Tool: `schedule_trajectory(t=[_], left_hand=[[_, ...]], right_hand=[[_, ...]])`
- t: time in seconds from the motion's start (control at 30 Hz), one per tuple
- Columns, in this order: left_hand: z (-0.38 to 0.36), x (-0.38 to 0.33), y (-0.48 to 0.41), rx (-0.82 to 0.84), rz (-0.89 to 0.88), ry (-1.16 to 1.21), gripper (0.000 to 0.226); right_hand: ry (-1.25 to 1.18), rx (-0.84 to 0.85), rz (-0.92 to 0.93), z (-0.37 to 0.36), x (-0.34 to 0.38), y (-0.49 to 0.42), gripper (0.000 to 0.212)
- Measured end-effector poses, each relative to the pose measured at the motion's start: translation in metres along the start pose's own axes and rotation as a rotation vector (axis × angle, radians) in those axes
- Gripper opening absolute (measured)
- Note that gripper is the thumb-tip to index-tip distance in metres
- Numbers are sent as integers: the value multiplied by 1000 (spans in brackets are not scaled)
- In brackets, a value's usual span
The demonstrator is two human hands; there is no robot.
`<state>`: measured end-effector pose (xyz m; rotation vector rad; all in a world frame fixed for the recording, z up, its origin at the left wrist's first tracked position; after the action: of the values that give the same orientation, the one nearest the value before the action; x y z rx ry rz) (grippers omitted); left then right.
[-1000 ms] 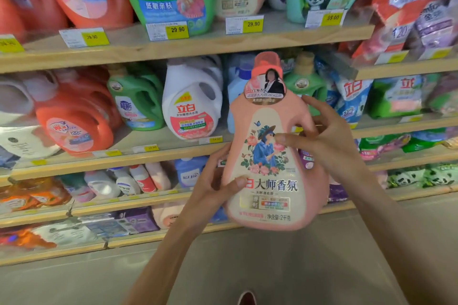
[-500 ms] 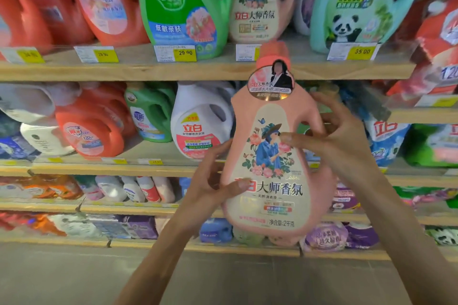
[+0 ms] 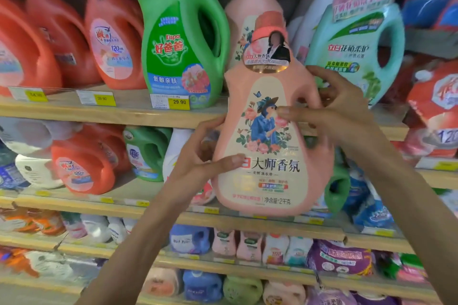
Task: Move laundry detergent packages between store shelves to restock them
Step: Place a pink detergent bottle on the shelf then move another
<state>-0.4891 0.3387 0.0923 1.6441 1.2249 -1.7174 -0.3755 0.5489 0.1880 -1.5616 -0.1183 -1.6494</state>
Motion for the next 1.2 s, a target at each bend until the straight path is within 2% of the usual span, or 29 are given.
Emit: schedule_trajectory(t=[0.13,0.23,0.4,0.6,0.8,1.07,1.2], left_hand=[[-7,-26,-39,14,-55,19,71],[-12,-43,-66,4,-87,23,77],[-19,-67,-104,-25,-153,4,78],[-27,-86,-144,-30,-152,-17,76],[-33,-99,-175,0,-206,-55,77],[-33,-88,-198,43,-325,-197,95],[-34,-79,-208,43,-377,-276,101]], right_hand=[[1,-5,69,0,24,-43,93],[10,8,129,0,41,-73,91],[49,29,220,1,66,-120,94],[83,44,222,2,72,-162,102],[99,11,331,2,86,-186,99],[100,63,444,-4,72,-186,110],[49,32,481,-4,54,-179,108]])
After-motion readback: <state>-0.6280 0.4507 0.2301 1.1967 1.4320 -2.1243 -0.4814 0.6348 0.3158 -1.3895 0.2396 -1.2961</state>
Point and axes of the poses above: each hand's wrist, its own y-axis away from the middle knuckle, its own z-axis out of the back of the hand, x = y × z, the point moved 4 cm from there along -y, towards the middle knuckle, and after that the axes turned 9 degrees about -x, right-handed, at the moved point
